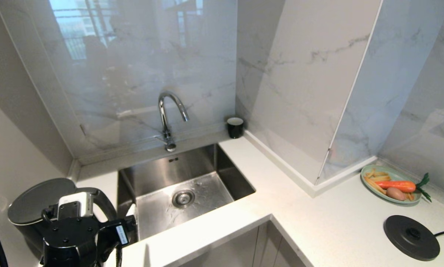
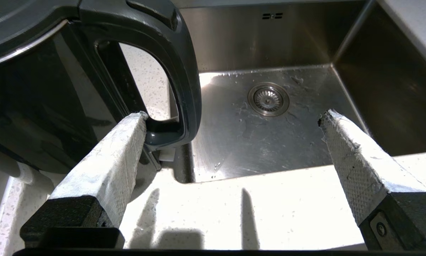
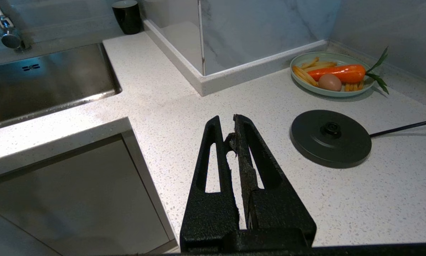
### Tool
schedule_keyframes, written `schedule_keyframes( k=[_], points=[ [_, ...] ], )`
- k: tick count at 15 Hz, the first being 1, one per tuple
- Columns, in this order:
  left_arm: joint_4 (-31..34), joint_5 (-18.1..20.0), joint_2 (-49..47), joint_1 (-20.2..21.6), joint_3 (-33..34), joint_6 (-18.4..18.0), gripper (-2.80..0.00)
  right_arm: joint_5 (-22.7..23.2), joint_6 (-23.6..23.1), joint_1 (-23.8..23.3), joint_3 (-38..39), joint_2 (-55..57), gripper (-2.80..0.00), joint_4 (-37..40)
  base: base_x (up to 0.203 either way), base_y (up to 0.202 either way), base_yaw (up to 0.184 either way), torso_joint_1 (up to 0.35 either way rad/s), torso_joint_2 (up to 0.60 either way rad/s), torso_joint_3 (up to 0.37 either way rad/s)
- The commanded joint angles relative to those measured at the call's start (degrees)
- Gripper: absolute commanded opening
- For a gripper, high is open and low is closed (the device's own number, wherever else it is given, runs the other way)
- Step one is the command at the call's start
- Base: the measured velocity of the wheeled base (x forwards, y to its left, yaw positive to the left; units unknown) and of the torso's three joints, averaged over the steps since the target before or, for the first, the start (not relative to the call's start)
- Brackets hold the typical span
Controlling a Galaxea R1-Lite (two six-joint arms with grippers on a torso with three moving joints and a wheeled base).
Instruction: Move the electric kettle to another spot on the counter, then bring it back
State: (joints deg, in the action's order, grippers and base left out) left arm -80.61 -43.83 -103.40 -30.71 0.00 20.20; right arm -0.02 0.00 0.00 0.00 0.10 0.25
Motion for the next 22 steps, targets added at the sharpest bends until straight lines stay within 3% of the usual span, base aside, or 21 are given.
schedule_keyframes(
  k=[1,4,10,13,14,18,22],
  points=[
    [0.7,-0.3,3.7,-0.5,0.1,0.1,0.00,0.0,0.0,0.0,0.0,0.0,-2.80,0.0,0.000,0.000,0.000,0.000,0.00,0.000],
    [3.5,-0.2,12.2,-4.0,0.1,-0.9,0.00,0.0,0.0,0.0,0.0,0.0,-2.80,0.0,0.000,0.000,0.000,0.000,0.00,0.000],
    [4.7,0.1,25.2,-8.9,-1.9,-14.5,0.00,0.0,-0.1,0.0,0.0,0.0,-2.80,0.0,0.000,0.000,0.000,0.000,0.00,0.000],
    [5.0,0.1,26.7,-8.9,-2.0,-16.7,0.00,0.0,-0.1,0.0,0.0,0.0,-2.80,0.0,0.000,0.000,0.000,0.000,0.00,0.000],
    [5.2,0.1,26.5,-8.9,-2.0,-16.7,-2.80,0.0,-0.1,0.0,0.0,0.0,-2.80,0.0,0.000,0.000,0.000,0.000,0.00,0.000],
    [5.2,0.1,26.8,-8.8,-5.0,-18.8,-2.80,0.0,-0.1,0.0,0.0,0.0,-2.80,0.0,0.000,0.000,0.000,0.000,0.00,0.000],
    [5.4,0.1,30.5,-8.8,-8.6,-26.1,-2.80,0.0,-0.1,0.0,0.0,0.0,-2.80,0.0,0.000,0.000,0.000,0.000,0.00,0.000]
  ],
)
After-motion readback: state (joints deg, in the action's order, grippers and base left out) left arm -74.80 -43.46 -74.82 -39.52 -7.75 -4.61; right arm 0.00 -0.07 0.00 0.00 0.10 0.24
